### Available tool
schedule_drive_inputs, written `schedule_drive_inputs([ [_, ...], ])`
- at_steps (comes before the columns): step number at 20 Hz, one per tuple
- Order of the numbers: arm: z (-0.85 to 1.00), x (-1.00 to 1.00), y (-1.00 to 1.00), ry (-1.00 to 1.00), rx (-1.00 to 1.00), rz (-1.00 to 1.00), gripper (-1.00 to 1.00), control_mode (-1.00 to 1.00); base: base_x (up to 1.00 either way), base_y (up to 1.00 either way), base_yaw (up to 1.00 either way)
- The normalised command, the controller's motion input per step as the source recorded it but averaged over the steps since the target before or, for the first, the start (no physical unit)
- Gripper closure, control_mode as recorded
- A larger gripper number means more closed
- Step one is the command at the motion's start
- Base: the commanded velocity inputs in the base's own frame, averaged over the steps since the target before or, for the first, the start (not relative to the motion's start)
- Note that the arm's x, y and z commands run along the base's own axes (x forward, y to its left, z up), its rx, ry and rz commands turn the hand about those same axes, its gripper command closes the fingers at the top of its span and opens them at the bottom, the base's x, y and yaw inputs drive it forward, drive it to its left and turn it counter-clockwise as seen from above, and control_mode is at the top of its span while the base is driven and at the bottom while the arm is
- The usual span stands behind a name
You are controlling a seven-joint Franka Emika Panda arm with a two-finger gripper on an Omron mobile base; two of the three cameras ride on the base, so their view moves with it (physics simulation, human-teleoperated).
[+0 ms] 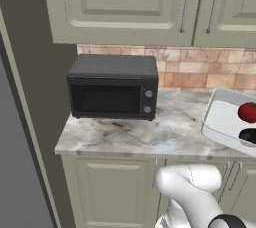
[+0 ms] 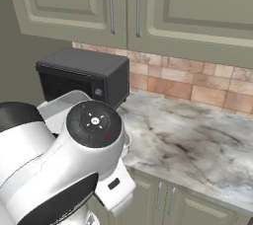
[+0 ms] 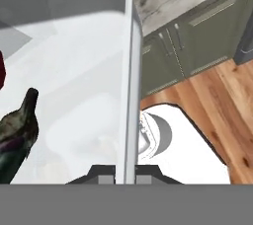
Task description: Take the tomato and eggplant out of the freezer and place them in the tupperware container on the counter. Then put the tupperware containing the vegetables back in the freezer.
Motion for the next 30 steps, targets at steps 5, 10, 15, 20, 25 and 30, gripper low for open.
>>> schedule_drive_inputs([
  [5,0.15,-0.53,0.04,-0.01,0.00,-0.03,1.00,-1.00,0.00,0.00,0.00],
  [10,0.29,0.01,0.17,-0.10,0.00,0.13,1.00,-1.00,0.00,0.00,0.00],
  [15,0.14,0.11,0.10,-0.10,-0.04,0.15,1.00,-1.00,0.00,0.00,0.00],
  [20,0.00,0.00,0.00,0.00,0.00,0.00,1.00,1.00,-0.11,0.48,-0.03],
  [25,0.00,0.00,0.00,0.00,0.00,0.00,1.00,1.00,-0.91,0.72,-0.17],
  [30,0.00,0.00,0.00,0.00,0.00,0.00,1.00,1.00,-0.99,0.86,-0.18],
])
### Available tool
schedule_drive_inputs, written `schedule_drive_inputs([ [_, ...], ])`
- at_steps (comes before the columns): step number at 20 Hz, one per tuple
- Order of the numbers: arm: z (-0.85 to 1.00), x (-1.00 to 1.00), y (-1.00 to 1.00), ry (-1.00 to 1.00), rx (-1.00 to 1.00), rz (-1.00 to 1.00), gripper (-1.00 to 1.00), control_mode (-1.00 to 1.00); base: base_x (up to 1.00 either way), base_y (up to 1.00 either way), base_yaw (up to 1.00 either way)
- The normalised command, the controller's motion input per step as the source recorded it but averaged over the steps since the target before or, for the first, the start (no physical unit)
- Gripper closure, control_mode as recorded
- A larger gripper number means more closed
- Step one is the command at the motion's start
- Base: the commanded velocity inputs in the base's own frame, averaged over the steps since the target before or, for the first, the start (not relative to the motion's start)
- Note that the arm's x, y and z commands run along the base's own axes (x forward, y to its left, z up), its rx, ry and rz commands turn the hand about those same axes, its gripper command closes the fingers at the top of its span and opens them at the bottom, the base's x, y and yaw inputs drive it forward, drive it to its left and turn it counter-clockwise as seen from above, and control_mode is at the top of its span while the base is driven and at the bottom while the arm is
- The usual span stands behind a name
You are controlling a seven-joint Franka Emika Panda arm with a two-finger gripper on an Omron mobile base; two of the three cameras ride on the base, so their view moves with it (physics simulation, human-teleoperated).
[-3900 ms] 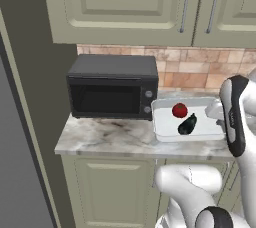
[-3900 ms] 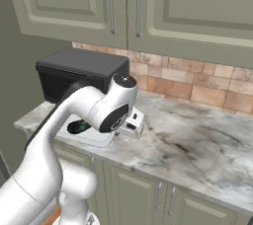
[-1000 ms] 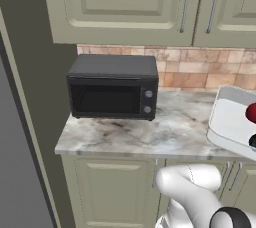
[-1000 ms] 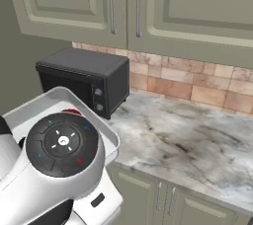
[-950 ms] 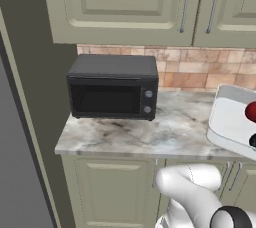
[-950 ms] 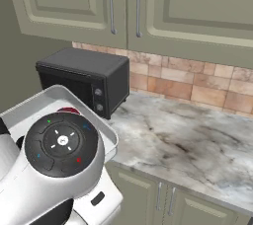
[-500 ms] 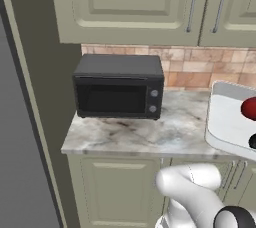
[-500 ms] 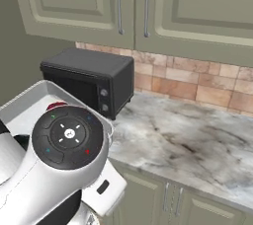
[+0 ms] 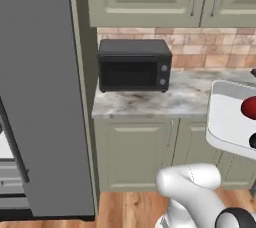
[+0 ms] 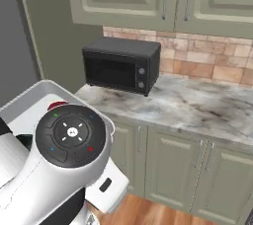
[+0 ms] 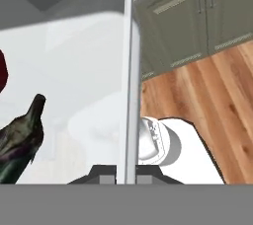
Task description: Take the tomato and eggplant out of the freezer and place them in the tupperware container on the counter. Then put the tupperware containing the vegetables back in the freezer.
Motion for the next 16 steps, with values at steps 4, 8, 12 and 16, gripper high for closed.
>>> schedule_drive_inputs([
  [4,0.00,0.00,0.00,0.00,0.00,0.00,1.00,1.00,-0.56,0.97,-0.14],
  [8,0.00,0.00,0.00,0.00,0.00,0.00,1.00,1.00,-0.06,1.00,-0.14],
  [12,0.00,0.00,0.00,0.00,0.00,0.00,1.00,1.00,0.25,1.00,-0.12],
  [16,0.00,0.00,0.00,0.00,0.00,0.00,1.00,1.00,0.25,1.00,-0.12],
])
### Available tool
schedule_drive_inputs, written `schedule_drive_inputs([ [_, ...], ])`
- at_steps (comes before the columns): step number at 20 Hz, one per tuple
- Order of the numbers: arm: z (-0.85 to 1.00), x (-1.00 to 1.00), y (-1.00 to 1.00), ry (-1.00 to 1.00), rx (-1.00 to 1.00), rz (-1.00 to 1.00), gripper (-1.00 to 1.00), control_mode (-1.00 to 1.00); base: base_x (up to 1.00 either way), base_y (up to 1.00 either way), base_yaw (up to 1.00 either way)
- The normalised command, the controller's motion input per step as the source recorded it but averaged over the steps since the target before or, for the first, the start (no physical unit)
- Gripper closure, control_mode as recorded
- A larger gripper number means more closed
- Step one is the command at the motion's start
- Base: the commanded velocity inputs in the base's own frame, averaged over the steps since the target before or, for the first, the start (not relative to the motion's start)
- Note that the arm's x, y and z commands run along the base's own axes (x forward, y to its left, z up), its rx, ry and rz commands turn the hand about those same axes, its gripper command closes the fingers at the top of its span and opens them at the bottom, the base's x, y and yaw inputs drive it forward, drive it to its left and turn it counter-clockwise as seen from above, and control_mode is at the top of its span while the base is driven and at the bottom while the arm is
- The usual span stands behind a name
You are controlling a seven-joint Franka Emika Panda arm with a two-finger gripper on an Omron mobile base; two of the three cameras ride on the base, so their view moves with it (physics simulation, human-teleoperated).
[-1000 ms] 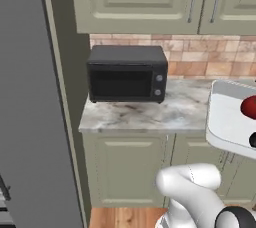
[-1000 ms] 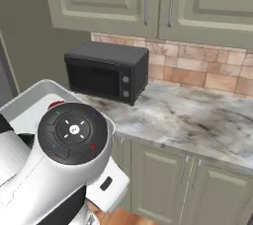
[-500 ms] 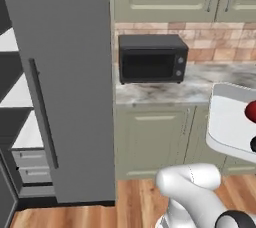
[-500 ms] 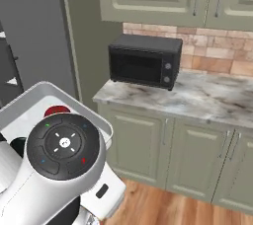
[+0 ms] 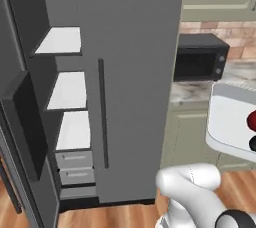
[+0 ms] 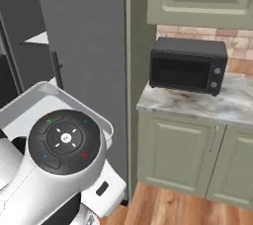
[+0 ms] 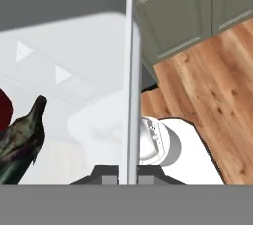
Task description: Take the tomato and eggplant out of the freezer and place them in the tupperware container on the counter. Then put the tupperware containing the vegetables back in the freezer.
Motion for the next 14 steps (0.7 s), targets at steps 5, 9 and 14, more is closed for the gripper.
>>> schedule_drive_inputs([
  [5,0.00,0.00,0.00,0.00,0.00,0.00,1.00,1.00,0.25,0.95,-0.15],
  [9,0.00,0.00,0.00,0.00,0.00,0.00,1.00,1.00,0.29,0.57,-0.20],
  [14,0.00,0.00,0.00,0.00,0.00,0.00,1.00,1.00,0.37,0.43,-0.24],
])
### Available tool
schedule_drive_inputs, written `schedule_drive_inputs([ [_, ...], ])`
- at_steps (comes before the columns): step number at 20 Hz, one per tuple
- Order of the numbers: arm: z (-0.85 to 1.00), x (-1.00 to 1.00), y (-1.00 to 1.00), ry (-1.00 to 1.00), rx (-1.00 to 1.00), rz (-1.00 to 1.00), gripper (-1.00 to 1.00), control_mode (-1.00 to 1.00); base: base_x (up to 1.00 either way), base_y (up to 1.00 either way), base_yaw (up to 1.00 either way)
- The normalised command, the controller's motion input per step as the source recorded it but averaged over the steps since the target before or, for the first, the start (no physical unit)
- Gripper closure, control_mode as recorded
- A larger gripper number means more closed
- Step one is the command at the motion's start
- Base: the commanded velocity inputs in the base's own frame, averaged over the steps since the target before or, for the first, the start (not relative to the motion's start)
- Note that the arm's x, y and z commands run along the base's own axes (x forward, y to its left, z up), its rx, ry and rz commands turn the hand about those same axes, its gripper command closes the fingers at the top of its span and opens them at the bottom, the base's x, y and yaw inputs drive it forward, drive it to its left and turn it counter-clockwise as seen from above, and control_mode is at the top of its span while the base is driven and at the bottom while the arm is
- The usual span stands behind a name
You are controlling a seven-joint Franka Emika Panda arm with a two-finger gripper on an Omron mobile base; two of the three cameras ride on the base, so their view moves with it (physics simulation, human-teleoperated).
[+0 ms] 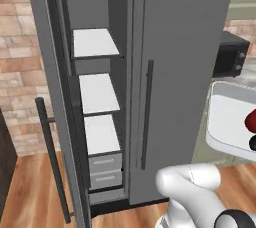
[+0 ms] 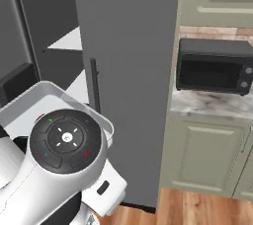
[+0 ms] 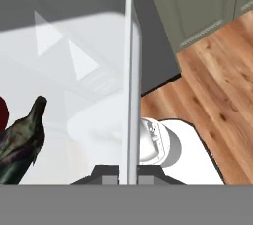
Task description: Take the tomato and eggplant out of the freezer and place them in the tupperware container on the counter. Then put the tupperware containing the vegetables back in the freezer.
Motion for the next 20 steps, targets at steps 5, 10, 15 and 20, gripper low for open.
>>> schedule_drive_inputs([
  [5,0.00,0.00,0.00,0.00,0.00,0.00,1.00,1.00,0.41,0.64,-0.21],
  [10,0.00,0.00,0.00,0.00,0.00,0.00,1.00,1.00,0.57,0.53,-0.08],
  [15,0.00,0.00,0.00,0.00,0.00,0.00,1.00,1.00,0.57,0.38,-0.05],
  [20,0.00,0.00,0.00,0.00,0.00,0.00,1.00,1.00,0.47,0.42,-0.05],
])
